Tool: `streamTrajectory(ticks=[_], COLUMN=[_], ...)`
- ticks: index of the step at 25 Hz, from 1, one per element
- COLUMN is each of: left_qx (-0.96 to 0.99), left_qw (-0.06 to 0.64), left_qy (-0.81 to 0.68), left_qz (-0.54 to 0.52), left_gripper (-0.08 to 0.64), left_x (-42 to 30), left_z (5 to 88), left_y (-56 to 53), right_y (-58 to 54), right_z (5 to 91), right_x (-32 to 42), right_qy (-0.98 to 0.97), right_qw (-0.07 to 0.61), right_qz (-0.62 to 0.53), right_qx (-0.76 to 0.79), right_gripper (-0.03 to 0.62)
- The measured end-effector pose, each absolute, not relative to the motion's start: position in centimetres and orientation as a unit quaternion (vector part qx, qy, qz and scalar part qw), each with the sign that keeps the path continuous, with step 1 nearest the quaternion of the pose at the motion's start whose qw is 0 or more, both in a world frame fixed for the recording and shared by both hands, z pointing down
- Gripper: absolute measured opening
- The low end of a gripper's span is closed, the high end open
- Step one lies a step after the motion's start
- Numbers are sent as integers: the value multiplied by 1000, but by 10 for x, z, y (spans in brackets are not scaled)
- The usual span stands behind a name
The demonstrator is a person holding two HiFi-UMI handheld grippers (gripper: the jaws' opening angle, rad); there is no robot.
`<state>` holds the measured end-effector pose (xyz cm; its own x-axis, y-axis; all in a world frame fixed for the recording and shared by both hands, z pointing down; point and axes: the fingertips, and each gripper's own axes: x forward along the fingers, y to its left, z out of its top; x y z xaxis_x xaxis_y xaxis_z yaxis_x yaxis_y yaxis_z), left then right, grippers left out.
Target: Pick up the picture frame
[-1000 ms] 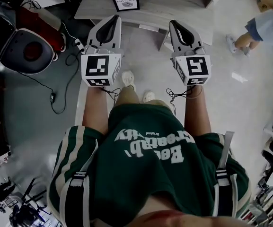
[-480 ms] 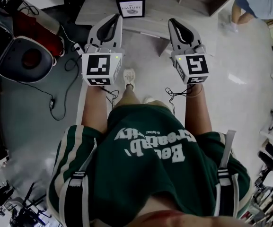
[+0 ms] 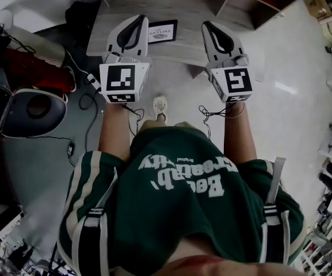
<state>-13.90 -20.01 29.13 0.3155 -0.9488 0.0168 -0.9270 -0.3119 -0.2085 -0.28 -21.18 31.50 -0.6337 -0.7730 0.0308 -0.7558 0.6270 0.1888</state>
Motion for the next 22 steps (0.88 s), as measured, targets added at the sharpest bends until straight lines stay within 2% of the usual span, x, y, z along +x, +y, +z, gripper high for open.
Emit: streamTrajectory(ticks=[8,17,22], left_qx=[-825,-840,-843], left_qw=[79,65,58], left_qy=[556,536,532], left_qz=[-64,-57,-60], left_gripper=[18,18,18], left_x=[-180,-211,-207], left_z=[294,312,314], left_y=[-275,-314,-321], right_y=[-277,-303,-308], right_z=[306,322,313], right_x=[-37,-72,-69], right_qy=[-879,-870,-873], right_qw=[50,73,42], right_qz=[-85,-84,-113], right_qx=[466,480,473], right_gripper=[34,34,34])
